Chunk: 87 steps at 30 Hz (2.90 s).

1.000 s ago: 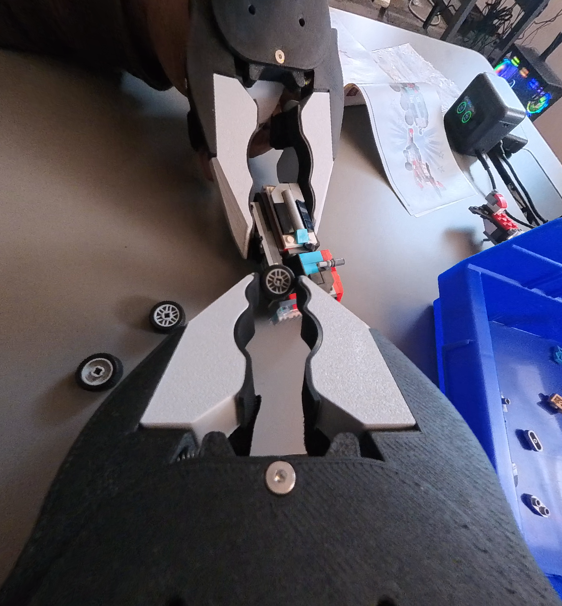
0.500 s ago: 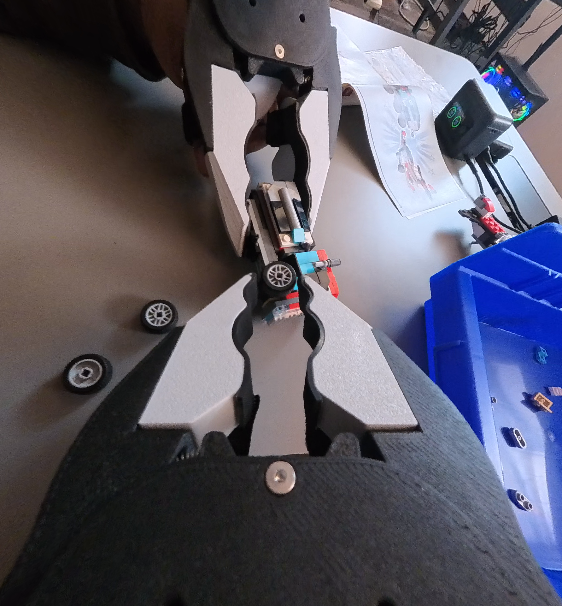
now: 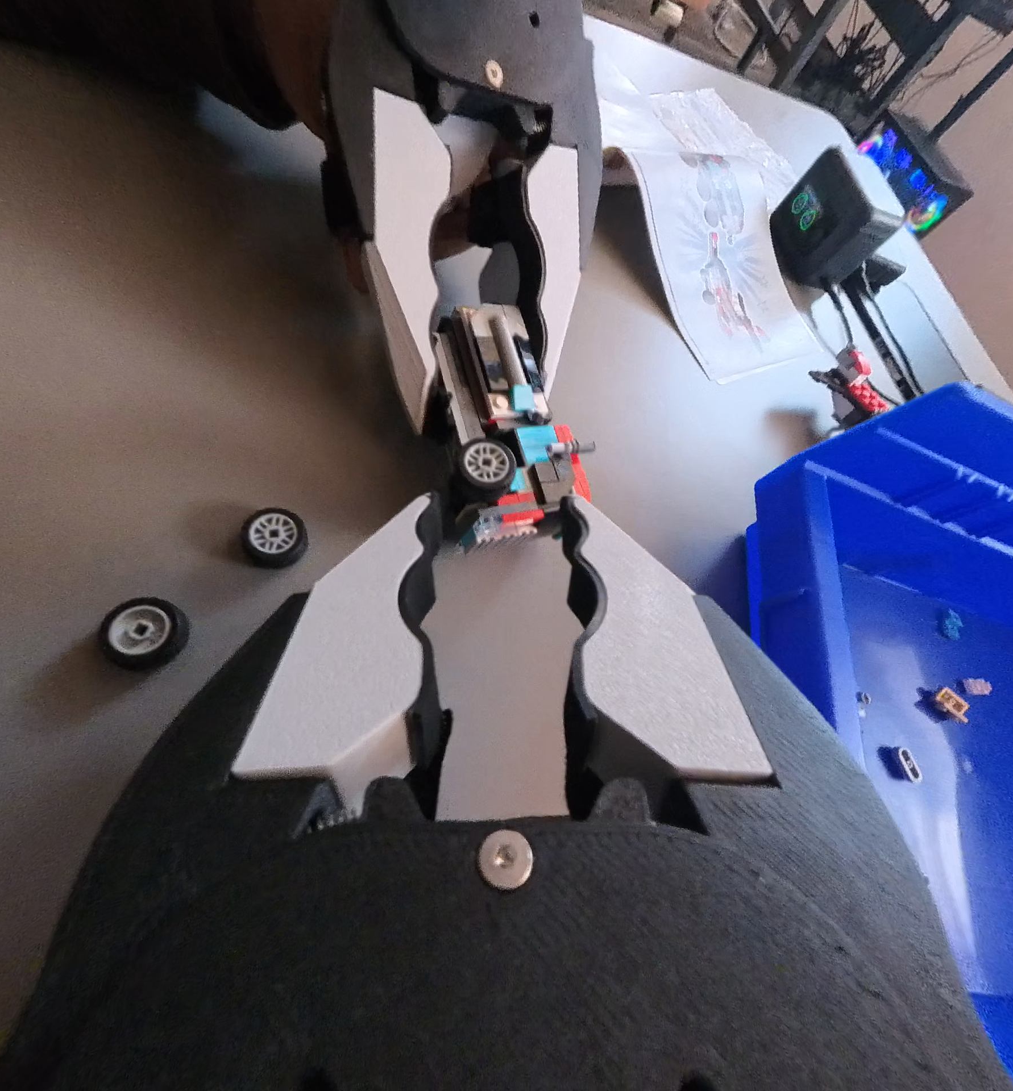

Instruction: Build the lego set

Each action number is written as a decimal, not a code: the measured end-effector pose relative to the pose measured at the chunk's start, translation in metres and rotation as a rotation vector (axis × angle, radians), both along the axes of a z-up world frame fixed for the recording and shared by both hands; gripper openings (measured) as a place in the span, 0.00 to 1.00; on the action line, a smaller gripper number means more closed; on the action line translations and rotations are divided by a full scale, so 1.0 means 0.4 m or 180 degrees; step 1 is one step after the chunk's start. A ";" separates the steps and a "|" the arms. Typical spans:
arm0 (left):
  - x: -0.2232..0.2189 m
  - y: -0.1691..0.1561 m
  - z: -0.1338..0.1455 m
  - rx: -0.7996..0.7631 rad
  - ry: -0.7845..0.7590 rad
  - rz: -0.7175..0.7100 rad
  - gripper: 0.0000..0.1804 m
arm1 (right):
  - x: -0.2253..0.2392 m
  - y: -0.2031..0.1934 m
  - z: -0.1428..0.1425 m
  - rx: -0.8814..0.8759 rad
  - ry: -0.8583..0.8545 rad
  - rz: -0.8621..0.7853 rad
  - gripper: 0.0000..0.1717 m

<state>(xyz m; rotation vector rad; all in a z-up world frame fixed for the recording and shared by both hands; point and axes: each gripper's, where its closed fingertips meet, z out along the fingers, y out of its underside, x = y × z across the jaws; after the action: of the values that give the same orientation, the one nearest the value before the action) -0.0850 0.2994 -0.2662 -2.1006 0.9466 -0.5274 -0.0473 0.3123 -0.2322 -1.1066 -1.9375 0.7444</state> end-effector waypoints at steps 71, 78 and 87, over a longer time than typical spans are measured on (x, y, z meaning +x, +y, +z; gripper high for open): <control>0.011 -0.007 0.007 0.0096 0.0026 -0.0159 0.31 | -0.027 0.006 -0.037 -0.0753 -0.0229 0.0306 0.31; -0.004 -0.003 0.007 0.0108 0.0125 -0.0086 0.31 | -0.024 0.015 -0.015 -0.0672 -0.0052 0.0292 0.31; -0.012 0.003 0.007 0.0038 0.0069 0.0019 0.31 | -0.052 -0.043 0.060 -0.0505 0.0462 0.0573 0.24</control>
<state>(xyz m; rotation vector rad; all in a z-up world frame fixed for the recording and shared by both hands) -0.0898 0.3005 -0.2632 -2.1018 0.9532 -0.4957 -0.0680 0.2951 -0.2082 -0.9499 -1.8963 1.0630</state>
